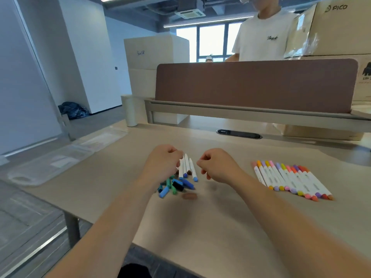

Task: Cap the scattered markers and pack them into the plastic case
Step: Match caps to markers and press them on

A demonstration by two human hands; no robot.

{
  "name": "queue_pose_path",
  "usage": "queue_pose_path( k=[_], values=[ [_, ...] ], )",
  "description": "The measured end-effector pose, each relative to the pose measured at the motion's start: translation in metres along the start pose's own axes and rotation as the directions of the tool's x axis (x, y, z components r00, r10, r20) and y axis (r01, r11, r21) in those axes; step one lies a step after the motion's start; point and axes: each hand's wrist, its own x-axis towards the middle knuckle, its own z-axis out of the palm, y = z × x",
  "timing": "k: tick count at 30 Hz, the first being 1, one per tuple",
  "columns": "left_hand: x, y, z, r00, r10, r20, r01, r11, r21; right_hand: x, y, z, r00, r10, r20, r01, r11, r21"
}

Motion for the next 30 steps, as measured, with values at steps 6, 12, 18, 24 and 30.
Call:
queue_pose_path(
  k=[6, 12, 18, 24, 30],
  values=[
    [0.021, -0.016, -0.019, 0.999, 0.021, 0.047, -0.02, 1.0, -0.019, 0.04, -0.005, 0.026, 0.993, 0.115, -0.014, -0.115, 0.965, -0.237],
    [0.032, -0.028, -0.023, 0.997, 0.015, 0.071, -0.01, 0.998, -0.064, 0.054, -0.007, 0.037, 0.972, 0.227, 0.067, -0.194, 0.926, -0.323],
    [0.024, -0.036, -0.023, 0.997, 0.033, 0.075, -0.031, 0.999, -0.026, 0.046, -0.017, 0.04, 0.965, 0.254, 0.07, -0.183, 0.838, -0.514],
    [0.012, -0.035, -0.026, 0.996, 0.043, 0.073, -0.053, 0.989, 0.136, 0.024, -0.024, 0.022, 0.958, 0.255, 0.128, -0.227, 0.953, -0.202],
    [0.006, -0.036, -0.022, 0.993, 0.077, 0.094, -0.102, 0.948, 0.3, 0.002, -0.026, 0.009, 0.981, 0.16, 0.107, -0.16, 0.987, -0.011]
  ],
)
